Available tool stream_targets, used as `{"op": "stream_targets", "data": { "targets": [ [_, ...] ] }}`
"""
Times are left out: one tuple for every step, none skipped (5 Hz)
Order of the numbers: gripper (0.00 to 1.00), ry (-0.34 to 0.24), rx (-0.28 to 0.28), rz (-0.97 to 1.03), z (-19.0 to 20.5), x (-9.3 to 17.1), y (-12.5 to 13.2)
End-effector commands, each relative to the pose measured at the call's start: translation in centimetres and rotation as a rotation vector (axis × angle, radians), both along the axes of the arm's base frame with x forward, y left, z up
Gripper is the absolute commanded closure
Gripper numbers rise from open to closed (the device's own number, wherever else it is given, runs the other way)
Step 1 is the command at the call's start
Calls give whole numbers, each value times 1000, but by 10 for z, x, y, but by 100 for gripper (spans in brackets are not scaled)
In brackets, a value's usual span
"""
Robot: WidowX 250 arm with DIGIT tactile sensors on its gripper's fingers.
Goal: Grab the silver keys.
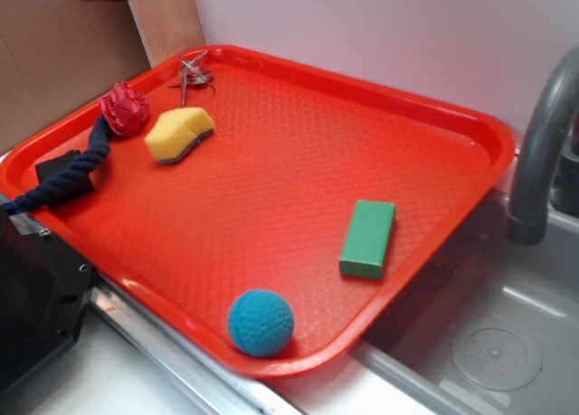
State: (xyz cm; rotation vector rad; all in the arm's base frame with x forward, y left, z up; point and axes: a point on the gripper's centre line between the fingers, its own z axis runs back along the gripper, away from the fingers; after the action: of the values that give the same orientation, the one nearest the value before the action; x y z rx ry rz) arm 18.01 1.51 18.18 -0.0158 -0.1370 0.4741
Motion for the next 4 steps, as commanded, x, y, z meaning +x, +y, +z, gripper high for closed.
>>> {"op": "stream_targets", "data": {
  "targets": [
    [0,-98,50,406,-34,33,47],
    [0,-205,120,446,-40,43,72],
    [0,-190,222,478,-43,58,95],
    [0,-190,222,478,-43,58,95]
  ]
}}
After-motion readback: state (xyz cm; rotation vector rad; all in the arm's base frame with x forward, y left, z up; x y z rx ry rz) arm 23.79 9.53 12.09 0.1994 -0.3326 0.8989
